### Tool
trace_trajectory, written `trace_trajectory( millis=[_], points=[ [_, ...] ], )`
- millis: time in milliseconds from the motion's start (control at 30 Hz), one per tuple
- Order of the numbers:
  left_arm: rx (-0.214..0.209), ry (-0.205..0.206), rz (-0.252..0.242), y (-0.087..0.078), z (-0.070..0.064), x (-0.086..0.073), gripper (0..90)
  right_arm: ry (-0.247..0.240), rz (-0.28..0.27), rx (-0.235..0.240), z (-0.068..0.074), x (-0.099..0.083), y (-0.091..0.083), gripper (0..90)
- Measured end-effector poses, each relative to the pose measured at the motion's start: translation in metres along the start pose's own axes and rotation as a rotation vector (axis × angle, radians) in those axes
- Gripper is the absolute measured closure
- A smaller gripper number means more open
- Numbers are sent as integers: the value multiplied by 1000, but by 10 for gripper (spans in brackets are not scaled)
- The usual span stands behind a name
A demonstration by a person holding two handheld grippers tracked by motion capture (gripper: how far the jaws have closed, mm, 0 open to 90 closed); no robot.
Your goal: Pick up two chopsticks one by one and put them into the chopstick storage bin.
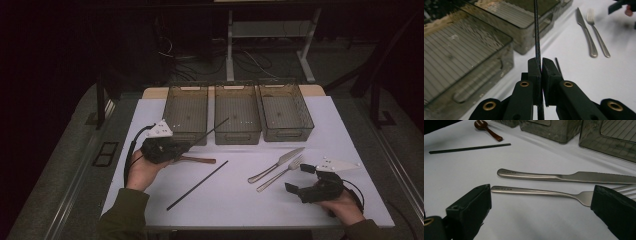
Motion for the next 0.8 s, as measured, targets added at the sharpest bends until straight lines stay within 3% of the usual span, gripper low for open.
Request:
trace_trajectory(
  millis=[467,800],
  points=[
    [22,-63,-29,6,40,24,847,2,-2,2,0,0,0,27],
    [69,-103,-6,20,66,38,848,5,0,-6,-1,0,-1,27]
  ],
)
Point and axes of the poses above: each handheld gripper's, and its own axes: y roughly forward along the jaws, x roughly out of its top, z roughly to its left, the point moved 9 cm from there along y, roughly forward along the jaws, and after that the axes turned 5 degrees about -y, right-handed, at the moved point
